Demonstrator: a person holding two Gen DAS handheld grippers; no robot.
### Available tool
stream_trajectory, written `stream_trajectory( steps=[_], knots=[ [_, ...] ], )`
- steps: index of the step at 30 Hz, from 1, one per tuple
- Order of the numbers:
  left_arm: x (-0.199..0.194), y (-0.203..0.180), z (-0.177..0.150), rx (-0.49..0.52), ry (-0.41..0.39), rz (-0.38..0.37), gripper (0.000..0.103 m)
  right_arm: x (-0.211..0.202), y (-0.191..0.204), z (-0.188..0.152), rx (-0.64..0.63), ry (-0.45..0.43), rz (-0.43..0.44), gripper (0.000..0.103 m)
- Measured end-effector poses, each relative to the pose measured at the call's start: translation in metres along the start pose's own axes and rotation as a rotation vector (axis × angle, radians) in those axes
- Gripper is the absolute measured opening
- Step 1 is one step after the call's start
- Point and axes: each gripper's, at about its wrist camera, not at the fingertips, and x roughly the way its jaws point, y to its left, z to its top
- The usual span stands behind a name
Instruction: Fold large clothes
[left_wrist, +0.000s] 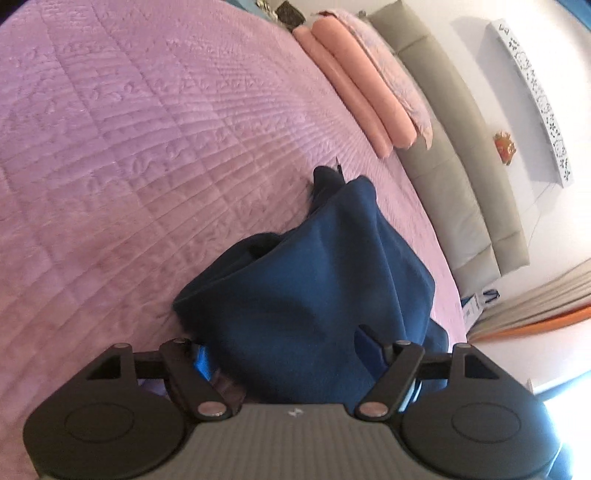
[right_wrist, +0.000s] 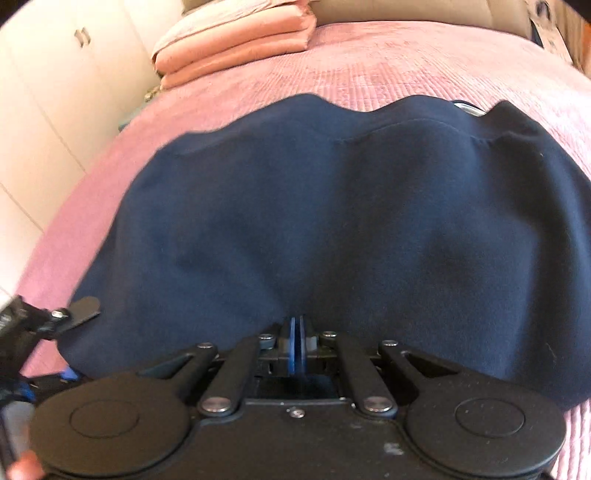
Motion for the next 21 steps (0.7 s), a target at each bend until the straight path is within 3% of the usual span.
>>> stream_trajectory(
  steps=[5, 7, 8, 9, 10, 11, 13, 17, 21],
  knots=[
    [0.019, -0.014, 0.000, 0.026, -0.025, -0.006, 0.075, -0.020, 0.010, -0.001, -0.022, -0.062, -0.033, 0.003],
    [0.021, -0.023, 0.000, 0.070, -0.042, 0.046, 0.066, -0.017, 0.018, -0.007, -0.071, -0.038, -0.084, 0.002],
    [0.022, -0.029, 0.000, 0.088, -0.050, 0.069, 0.058, -0.016, 0.019, -0.011, -0.076, -0.034, -0.088, 0.002],
    [0.023, -0.034, -0.001, 0.112, -0.054, 0.078, 0.034, -0.014, 0.019, -0.014, -0.073, -0.031, -0.084, 0.002],
    [0.023, -0.039, -0.002, 0.139, -0.054, 0.073, 0.021, -0.011, 0.016, -0.017, -0.070, -0.025, -0.077, 0.002],
    [0.024, -0.047, -0.002, 0.179, -0.059, 0.083, 0.012, -0.009, 0.015, -0.021, -0.070, -0.025, -0.073, 0.002],
    [0.021, -0.066, -0.001, 0.271, -0.089, 0.077, 0.008, -0.002, 0.010, -0.024, -0.054, -0.041, -0.063, 0.002],
    [0.012, -0.104, -0.005, 0.401, -0.104, -0.070, 0.005, -0.001, 0.002, -0.028, -0.039, -0.069, -0.022, 0.002],
    [0.008, -0.146, -0.020, 0.512, -0.069, -0.236, 0.005, -0.002, -0.023, -0.027, 0.079, -0.070, 0.090, 0.002]
  ],
)
